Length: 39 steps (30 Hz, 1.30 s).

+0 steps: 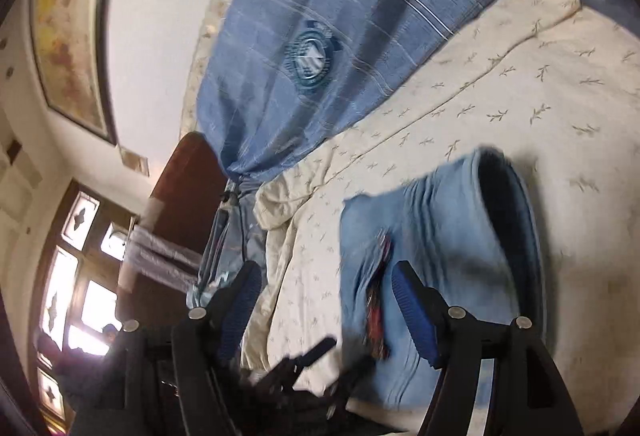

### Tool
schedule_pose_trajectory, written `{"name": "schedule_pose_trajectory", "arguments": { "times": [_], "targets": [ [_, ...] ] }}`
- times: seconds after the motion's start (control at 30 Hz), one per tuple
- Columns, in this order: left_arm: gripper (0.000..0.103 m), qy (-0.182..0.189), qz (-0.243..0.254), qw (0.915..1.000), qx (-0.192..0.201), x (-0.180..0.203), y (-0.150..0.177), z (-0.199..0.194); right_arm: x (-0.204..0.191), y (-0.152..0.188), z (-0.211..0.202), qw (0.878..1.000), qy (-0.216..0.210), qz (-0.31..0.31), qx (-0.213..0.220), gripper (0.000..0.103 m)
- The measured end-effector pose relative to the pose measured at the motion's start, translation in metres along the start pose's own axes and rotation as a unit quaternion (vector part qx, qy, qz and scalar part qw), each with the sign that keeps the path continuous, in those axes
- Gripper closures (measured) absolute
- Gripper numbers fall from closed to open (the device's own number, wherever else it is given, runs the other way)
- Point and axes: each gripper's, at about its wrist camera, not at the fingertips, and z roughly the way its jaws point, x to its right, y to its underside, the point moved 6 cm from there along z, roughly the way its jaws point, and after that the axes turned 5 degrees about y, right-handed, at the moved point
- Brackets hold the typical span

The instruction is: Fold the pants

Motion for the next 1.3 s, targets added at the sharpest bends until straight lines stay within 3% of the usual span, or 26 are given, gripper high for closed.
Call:
{"name": "schedule_pose_trajectory", "arguments": {
  "times": [0.03,0.1,0.13,0.27,0.33,0.4,0.53,0.57,0.63,0.7,0.8,0.9,1.0,1.1,1.17,1.3],
  "targets": [
    [0.018,0.001,0.001,1.0,0.001,-0.003,-0.003,0.003,0.012,-0.007,0.011,1.0,0.019,0.006,-0.012,0.031],
    [0.018,0.013,-0.002,0.9999,-0.001,-0.006,-0.008,0.005,0.056,-0.016,0.027,0.991,0.128,0.041,-0.004,0.031],
    [0.018,0.024,-0.006,0.9997,-0.001,-0.008,-0.011,0.004,0.075,-0.013,0.036,0.988,0.137,0.068,-0.014,0.031],
    [0.018,0.043,-0.034,0.9975,0.045,-0.019,-0.03,-0.021,0.072,-0.013,0.029,0.992,0.09,0.085,-0.012,0.031],
    [0.018,0.063,-0.05,0.9944,0.068,-0.022,-0.041,-0.033,0.057,-0.016,0.023,0.993,0.097,0.059,-0.012,0.031],
    [0.018,0.071,-0.063,0.9921,0.081,-0.023,-0.05,-0.036,0.031,-0.023,0.013,0.997,0.077,0.026,0.004,0.031],
    [0.018,0.047,-0.042,0.9977,0.026,-0.015,-0.042,0.002,-0.002,-0.033,0.017,1.0,0.029,-0.003,0.0,0.031],
    [0.018,0.042,-0.036,0.9985,0.004,-0.013,-0.036,0.016,-0.006,-0.034,0.025,0.999,0.029,-0.011,-0.008,0.031],
    [0.01,0.047,-0.045,0.9978,0.003,-0.013,-0.032,0.024,0.004,-0.033,0.046,0.998,0.049,-0.003,-0.031,0.028],
    [0.01,0.056,-0.058,0.9968,0.0,-0.016,-0.034,0.023,0.039,-0.025,0.074,0.99,0.116,0.011,-0.079,0.03],
    [0.01,0.094,-0.062,0.9934,0.024,-0.024,-0.045,0.002,0.042,-0.024,0.074,0.993,0.094,0.024,-0.064,0.031],
    [0.01,0.13,-0.106,0.9845,0.052,-0.05,-0.066,-0.015,0.028,-0.023,0.053,0.996,0.077,0.011,-0.041,0.03],
    [0.01,0.206,-0.187,0.9601,0.026,-0.08,-0.084,0.004,0.014,-0.014,0.032,0.997,0.074,-0.023,-0.015,0.029],
    [0.011,0.266,-0.233,0.9352,-0.013,-0.08,-0.089,0.031,0.018,0.002,0.016,0.997,0.066,-0.042,-0.006,0.029],
    [0.011,0.278,-0.246,0.9284,-0.022,-0.078,-0.098,0.046,0.026,0.014,0.007,0.997,0.059,-0.046,-0.005,0.029],
    [0.015,0.266,-0.263,0.9271,-0.033,-0.077,-0.115,0.066,0.036,0.028,0.009,0.998,0.034,-0.042,-0.017,0.029]
  ]
}}
